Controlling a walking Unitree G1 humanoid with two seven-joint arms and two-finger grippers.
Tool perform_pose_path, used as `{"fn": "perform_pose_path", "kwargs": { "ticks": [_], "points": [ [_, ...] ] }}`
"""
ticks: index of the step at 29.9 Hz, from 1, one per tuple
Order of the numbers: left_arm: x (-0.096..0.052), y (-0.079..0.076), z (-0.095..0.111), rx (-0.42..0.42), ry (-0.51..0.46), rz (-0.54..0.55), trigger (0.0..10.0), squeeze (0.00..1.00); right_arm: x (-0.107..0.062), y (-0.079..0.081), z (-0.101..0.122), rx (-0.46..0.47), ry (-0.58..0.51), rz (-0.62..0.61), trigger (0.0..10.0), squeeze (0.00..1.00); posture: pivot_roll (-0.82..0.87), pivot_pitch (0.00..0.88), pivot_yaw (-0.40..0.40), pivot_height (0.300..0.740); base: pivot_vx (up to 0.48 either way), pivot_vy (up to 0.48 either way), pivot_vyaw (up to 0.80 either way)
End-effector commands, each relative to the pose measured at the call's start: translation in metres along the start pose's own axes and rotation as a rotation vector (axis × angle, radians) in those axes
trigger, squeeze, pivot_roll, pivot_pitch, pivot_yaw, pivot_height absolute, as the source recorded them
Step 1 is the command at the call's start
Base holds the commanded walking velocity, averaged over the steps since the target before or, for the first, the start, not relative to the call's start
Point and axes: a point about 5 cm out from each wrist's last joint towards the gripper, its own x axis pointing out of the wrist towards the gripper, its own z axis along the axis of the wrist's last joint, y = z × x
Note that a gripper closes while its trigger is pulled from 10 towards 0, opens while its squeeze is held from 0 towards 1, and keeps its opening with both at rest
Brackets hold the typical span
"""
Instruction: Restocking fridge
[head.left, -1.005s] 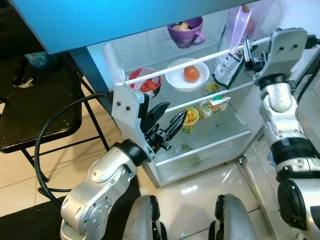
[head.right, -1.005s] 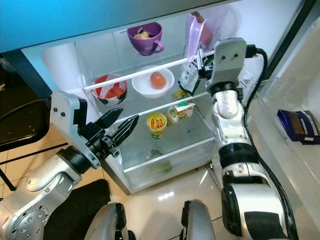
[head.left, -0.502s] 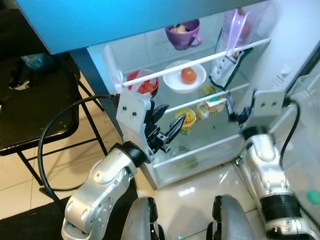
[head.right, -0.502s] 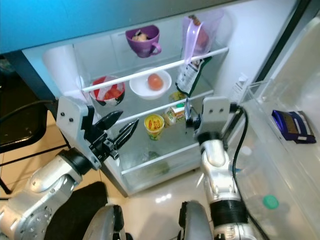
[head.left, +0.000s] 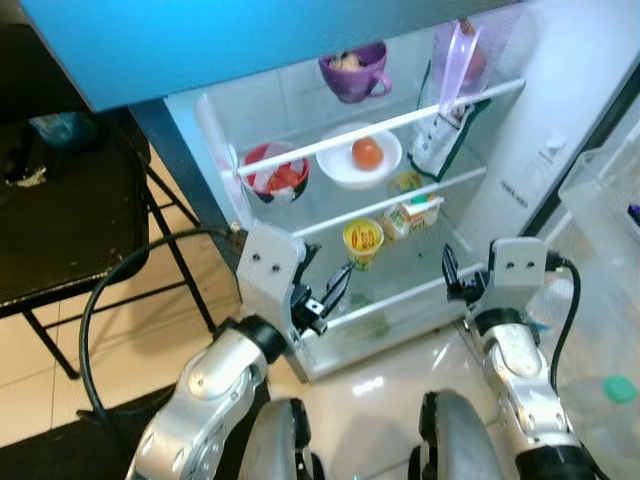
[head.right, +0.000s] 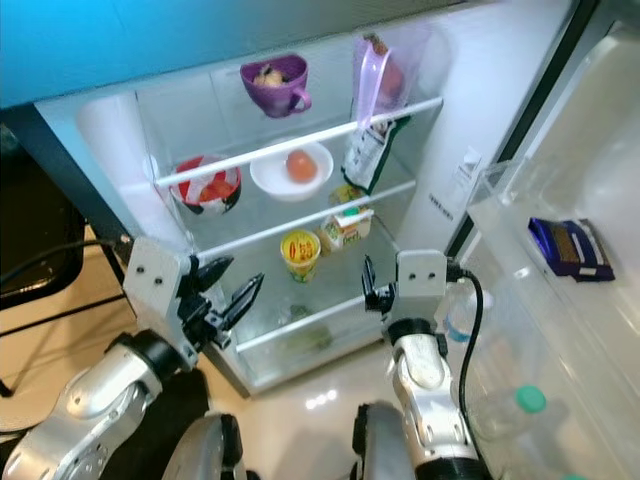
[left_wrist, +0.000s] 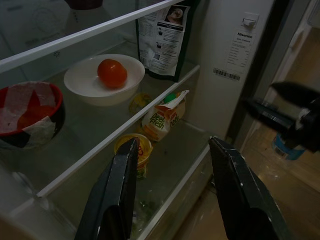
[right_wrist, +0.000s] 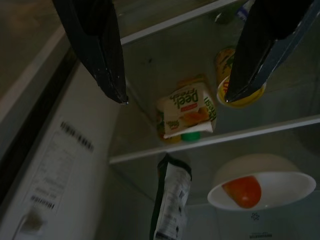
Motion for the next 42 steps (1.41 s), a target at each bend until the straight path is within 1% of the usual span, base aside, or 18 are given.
{"fn": "perform_pose_path", "kwargs": {
  "ticks": [1,3,7,9,11,13,15,18,23,29,37,42],
  "points": [
    [0.0,0.001,-0.004,0.011,0.006,0.033,10.0,0.0,-0.004,-0.002,0.003,-0.004,-0.022,-0.001,10.0,0.0,-0.04,0.179,0.026,0.619,0.0,0.0,0.0],
    [0.003,0.001,-0.003,0.016,-0.001,0.034,10.0,0.0,-0.003,-0.003,0.003,-0.021,-0.012,0.002,10.0,0.0,-0.04,0.178,0.026,0.619,0.0,0.0,0.0],
    [0.004,0.0,-0.003,0.015,-0.008,0.031,10.0,0.0,-0.003,-0.003,0.003,-0.008,-0.01,0.002,10.0,0.0,-0.05,0.174,0.024,0.619,0.0,0.0,0.0],
    [0.005,-0.001,-0.003,0.015,-0.013,0.027,10.0,0.0,-0.003,-0.004,0.002,-0.022,-0.004,0.001,10.0,0.0,-0.05,0.172,0.023,0.619,0.0,0.0,0.0],
    [0.008,-0.002,-0.003,0.017,-0.026,0.019,10.0,0.0,-0.003,-0.007,0.002,-0.04,0.004,-0.013,10.0,0.0,-0.05,0.171,0.021,0.619,0.0,0.0,0.0],
    [0.008,-0.003,-0.004,0.018,-0.029,0.019,10.0,0.0,-0.004,-0.008,0.002,-0.034,0.004,-0.018,10.0,0.0,-0.05,0.171,0.021,0.619,0.0,0.0,0.0],
    [0.009,-0.003,-0.004,0.018,-0.034,0.018,10.0,0.0,-0.003,-0.01,0.003,-0.029,0.0,-0.026,10.0,0.0,-0.06,0.171,0.021,0.629,0.0,0.0,0.0],
    [0.01,-0.004,-0.004,0.019,-0.039,0.017,10.0,0.0,-0.002,-0.012,0.005,-0.046,-0.005,-0.027,10.0,0.0,-0.06,0.172,0.021,0.649,0.0,0.0,0.0],
    [0.01,-0.003,-0.004,0.019,-0.042,0.018,10.0,0.0,-0.001,-0.013,0.005,-0.056,-0.003,-0.029,10.0,0.0,-0.06,0.172,0.02,0.664,0.0,0.0,0.0],
    [0.011,-0.003,-0.004,0.021,-0.047,0.021,10.0,0.0,-0.001,-0.015,0.005,-0.056,0.002,-0.035,10.0,0.0,-0.06,0.174,0.019,0.697,0.0,0.0,0.0],
    [0.012,-0.003,-0.005,0.02,-0.048,0.018,10.0,0.0,-0.002,-0.016,0.002,-0.064,0.016,-0.038,10.0,0.0,-0.06,0.174,0.02,0.697,0.0,0.0,0.0],
    [0.012,-0.004,-0.006,0.022,-0.047,0.013,10.0,0.0,-0.006,-0.014,-0.004,-0.068,0.029,-0.031,10.0,0.0,-0.07,0.174,0.021,0.697,0.0,0.0,0.0]
  ]
}}
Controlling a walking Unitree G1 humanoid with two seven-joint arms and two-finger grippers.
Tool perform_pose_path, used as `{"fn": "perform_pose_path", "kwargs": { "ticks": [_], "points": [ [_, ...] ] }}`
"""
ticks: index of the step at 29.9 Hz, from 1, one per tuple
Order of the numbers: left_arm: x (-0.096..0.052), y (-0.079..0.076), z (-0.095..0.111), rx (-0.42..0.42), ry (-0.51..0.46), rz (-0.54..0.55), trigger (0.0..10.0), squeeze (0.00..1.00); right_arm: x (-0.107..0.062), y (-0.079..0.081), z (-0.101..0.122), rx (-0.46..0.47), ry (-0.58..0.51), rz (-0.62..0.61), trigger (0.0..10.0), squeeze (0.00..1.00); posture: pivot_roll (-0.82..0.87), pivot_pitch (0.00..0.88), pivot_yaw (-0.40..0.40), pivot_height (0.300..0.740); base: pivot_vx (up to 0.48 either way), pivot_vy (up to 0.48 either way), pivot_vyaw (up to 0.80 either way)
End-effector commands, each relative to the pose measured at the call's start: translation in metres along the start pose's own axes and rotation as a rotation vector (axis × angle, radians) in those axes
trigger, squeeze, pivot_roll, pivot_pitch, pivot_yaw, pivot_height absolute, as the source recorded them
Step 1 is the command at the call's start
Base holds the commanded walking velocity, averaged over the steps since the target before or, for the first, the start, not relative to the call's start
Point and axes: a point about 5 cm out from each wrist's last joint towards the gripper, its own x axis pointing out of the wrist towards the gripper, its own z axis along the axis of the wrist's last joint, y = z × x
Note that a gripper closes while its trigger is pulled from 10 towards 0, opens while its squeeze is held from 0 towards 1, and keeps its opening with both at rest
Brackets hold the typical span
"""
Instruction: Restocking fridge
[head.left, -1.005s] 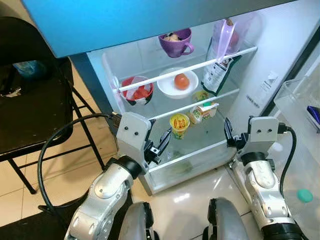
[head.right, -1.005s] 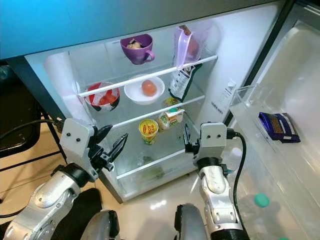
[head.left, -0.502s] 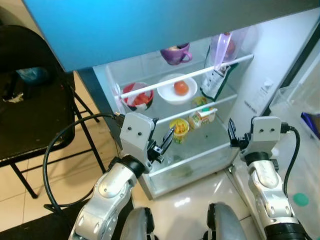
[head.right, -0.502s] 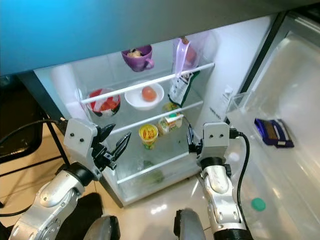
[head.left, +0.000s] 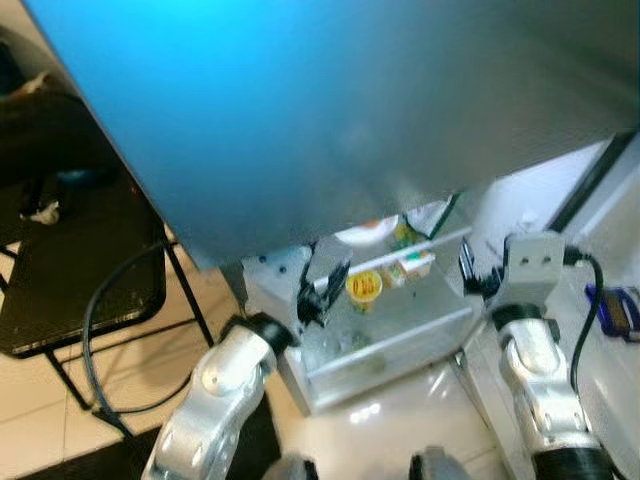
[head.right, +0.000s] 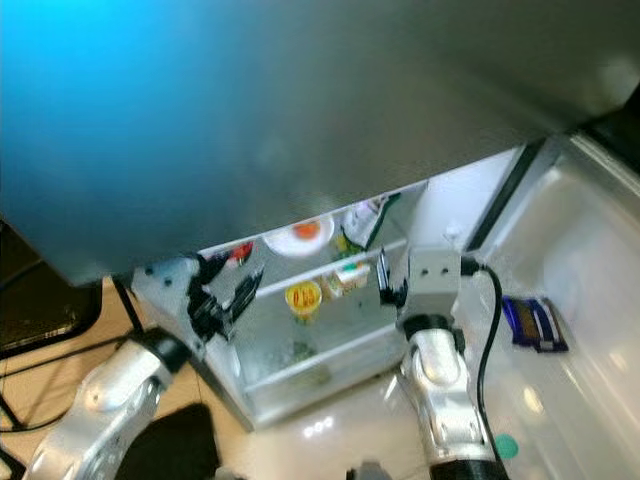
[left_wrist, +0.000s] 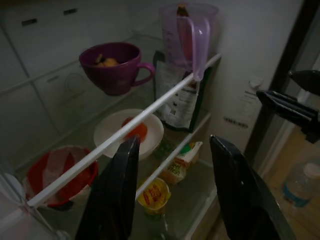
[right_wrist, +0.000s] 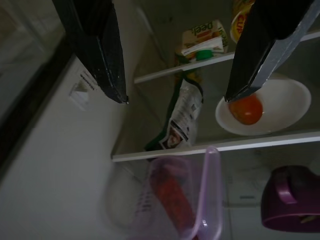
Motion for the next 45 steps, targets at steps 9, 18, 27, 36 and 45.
{"fn": "perform_pose_path", "kwargs": {
  "ticks": [9,18,27,36,45],
  "points": [
    [-0.001,0.002,0.004,0.006,-0.029,0.005,10.0,0.0,-0.007,0.0,-0.013,-0.015,0.048,0.001,10.0,0.0,-0.07,0.175,0.022,0.697,0.0,0.0,0.0],
    [-0.039,0.002,-0.07,-0.017,0.267,-0.046,10.0,0.0,-0.015,0.001,-0.027,-0.032,0.102,0.027,10.0,0.0,-0.07,0.183,0.026,0.697,0.0,0.0,0.0],
    [-0.062,0.025,-0.096,0.051,0.356,0.102,10.0,0.0,-0.023,0.002,-0.038,-0.06,0.143,0.058,10.0,0.0,-0.06,0.185,0.021,0.697,0.0,0.0,0.0],
    [-0.064,0.024,-0.096,0.06,0.333,0.109,10.0,0.0,-0.023,-0.004,-0.042,-0.062,0.153,0.033,10.0,0.0,-0.06,0.183,0.017,0.697,0.0,0.0,0.0],
    [-0.061,0.024,-0.097,0.071,0.315,0.106,10.0,0.0,-0.023,-0.002,-0.04,-0.064,0.136,0.057,10.0,0.0,-0.07,0.181,0.02,0.737,0.0,0.0,0.0]
  ]
}}
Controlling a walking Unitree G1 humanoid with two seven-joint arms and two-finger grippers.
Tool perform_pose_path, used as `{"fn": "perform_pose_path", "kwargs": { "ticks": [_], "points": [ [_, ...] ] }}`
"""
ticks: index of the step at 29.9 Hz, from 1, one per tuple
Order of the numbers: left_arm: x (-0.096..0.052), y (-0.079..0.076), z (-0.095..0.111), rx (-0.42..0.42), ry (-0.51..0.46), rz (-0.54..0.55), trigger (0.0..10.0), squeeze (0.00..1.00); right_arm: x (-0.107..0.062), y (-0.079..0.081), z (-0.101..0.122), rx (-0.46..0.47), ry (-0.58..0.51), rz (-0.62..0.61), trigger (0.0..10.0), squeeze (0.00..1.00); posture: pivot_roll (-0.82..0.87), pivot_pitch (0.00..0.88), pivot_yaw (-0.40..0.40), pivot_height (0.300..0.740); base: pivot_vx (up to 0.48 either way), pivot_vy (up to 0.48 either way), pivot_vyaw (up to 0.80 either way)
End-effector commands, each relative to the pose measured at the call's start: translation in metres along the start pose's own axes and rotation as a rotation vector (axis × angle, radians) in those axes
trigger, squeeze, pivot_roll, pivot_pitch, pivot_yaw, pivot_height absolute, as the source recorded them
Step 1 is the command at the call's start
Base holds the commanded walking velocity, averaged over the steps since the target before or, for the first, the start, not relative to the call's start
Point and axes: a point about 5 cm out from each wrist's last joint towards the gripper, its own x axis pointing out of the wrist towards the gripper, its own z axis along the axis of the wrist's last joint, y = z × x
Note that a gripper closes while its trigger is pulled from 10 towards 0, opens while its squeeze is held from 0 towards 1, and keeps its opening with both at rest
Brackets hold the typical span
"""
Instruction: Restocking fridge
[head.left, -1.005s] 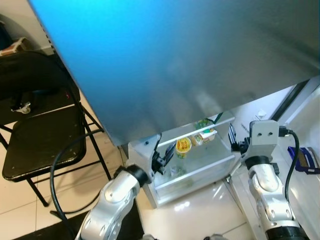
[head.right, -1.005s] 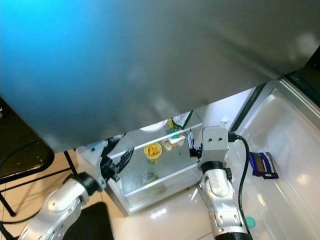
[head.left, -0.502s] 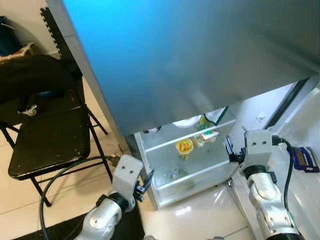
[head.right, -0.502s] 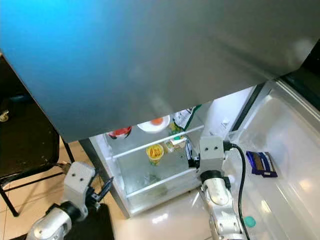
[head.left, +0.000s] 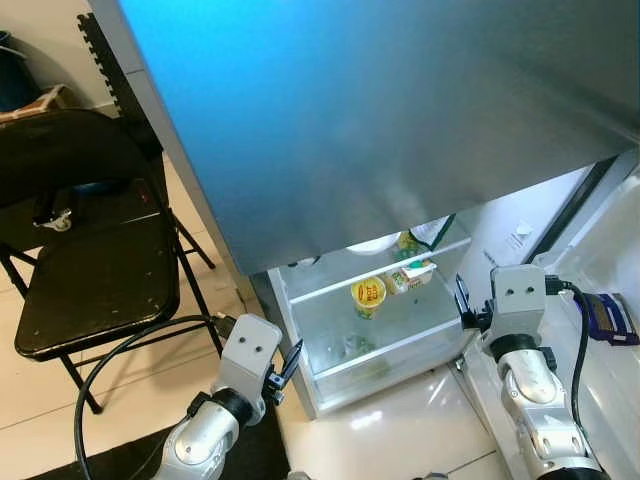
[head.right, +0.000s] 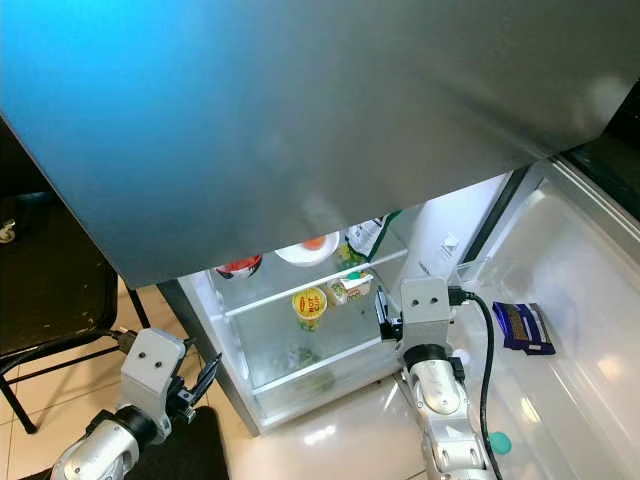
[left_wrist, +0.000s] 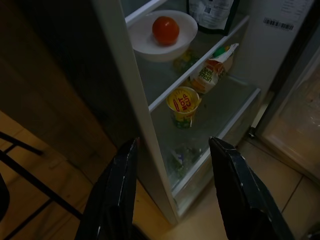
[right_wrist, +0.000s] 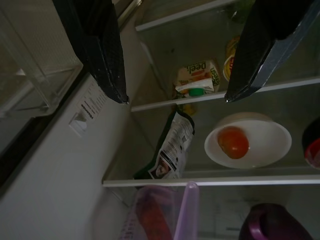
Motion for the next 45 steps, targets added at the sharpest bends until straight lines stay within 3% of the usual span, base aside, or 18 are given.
{"fn": "perform_pose_path", "kwargs": {
  "ticks": [1,11,17,34,45],
  "points": [
    [-0.002,0.001,-0.008,0.006,0.03,0.003,10.0,0.0,-0.004,0.0,-0.006,-0.005,0.02,0.011,10.0,0.0,-0.07,0.181,0.02,0.737,0.0,0.0,0.0],
    [-0.001,0.0,-0.009,-0.014,0.031,0.014,10.0,0.0,-0.013,0.014,-0.016,0.006,0.043,0.067,10.0,0.0,-0.07,0.181,0.02,0.737,0.0,0.0,0.0],
    [0.004,0.001,-0.007,-0.081,0.028,0.054,10.0,0.0,-0.016,0.019,-0.021,0.013,0.059,0.086,10.0,0.0,-0.07,0.18,0.02,0.737,0.0,0.0,0.0],
    [0.01,-0.003,-0.006,-0.136,0.031,0.083,10.0,0.0,-0.017,0.019,-0.023,0.012,0.064,0.088,10.0,0.0,-0.07,0.172,0.023,0.737,0.0,0.0,0.0],
    [0.011,-0.003,-0.007,-0.126,0.041,0.094,10.0,0.0,-0.018,0.019,-0.025,0.013,0.07,0.088,10.0,0.0,-0.08,0.177,0.025,0.737,0.0,0.0,0.0]
  ]
}}
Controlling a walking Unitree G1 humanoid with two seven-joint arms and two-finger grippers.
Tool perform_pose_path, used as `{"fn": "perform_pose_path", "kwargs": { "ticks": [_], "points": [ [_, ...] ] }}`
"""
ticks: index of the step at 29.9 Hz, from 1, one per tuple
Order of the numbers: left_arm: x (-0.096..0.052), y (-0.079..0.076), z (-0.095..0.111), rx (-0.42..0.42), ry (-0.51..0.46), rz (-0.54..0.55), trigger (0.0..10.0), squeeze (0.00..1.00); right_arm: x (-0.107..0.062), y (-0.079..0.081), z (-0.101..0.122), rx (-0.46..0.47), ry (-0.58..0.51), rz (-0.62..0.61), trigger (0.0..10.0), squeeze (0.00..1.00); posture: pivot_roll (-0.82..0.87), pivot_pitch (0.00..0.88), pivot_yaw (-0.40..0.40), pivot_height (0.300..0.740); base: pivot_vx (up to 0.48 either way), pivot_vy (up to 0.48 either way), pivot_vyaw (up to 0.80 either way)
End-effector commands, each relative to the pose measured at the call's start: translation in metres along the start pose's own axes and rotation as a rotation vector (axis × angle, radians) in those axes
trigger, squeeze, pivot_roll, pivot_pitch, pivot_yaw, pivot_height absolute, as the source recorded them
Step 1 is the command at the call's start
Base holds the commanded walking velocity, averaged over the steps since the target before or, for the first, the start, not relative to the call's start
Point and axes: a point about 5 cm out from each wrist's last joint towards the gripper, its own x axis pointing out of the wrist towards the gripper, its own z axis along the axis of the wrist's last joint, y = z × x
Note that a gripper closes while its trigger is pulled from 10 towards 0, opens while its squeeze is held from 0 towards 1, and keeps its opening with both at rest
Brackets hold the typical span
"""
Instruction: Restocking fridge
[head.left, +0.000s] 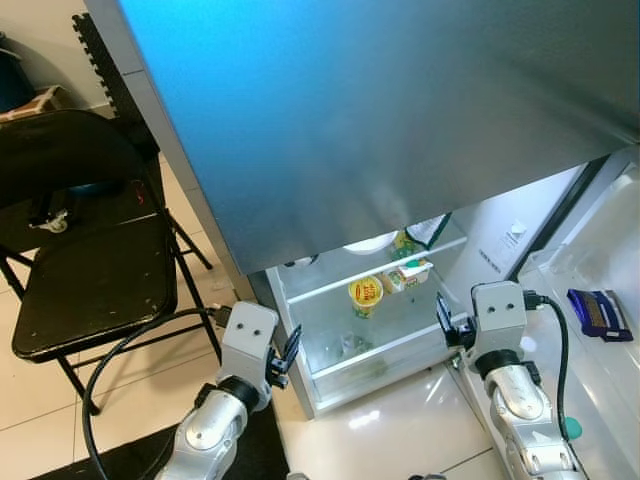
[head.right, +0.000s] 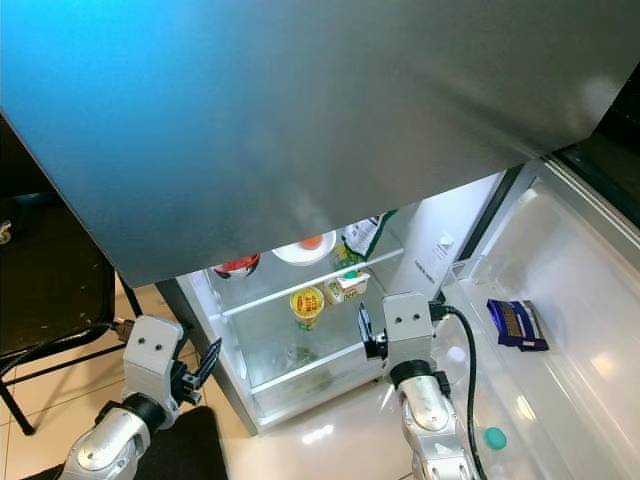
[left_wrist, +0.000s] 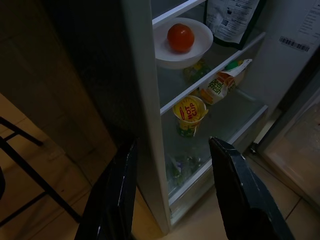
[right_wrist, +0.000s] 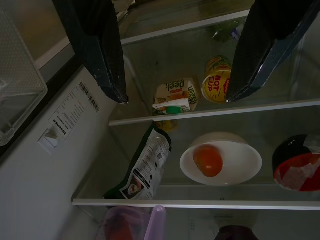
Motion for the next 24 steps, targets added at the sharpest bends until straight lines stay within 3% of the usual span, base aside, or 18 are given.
{"fn": "perform_pose_path", "kwargs": {
  "ticks": [1,24],
  "points": [
    [-0.0017,-0.0017,-0.0089,-0.024,0.041,0.011,10.0,0.0,-0.0058,0.0015,-0.0089,-0.001,0.03,0.004,10.0,0.0,-0.08,0.177,0.024,0.737,0.0,0.0,0.0],
    [0.0005,-0.0011,-0.0064,-0.017,0.04,0.014,10.0,0.0,-0.005,0.0018,-0.0094,-0.001,0.031,0.003,10.0,0.0,-0.08,0.177,0.025,0.737,0.0,0.0,0.0]
  ]
}}
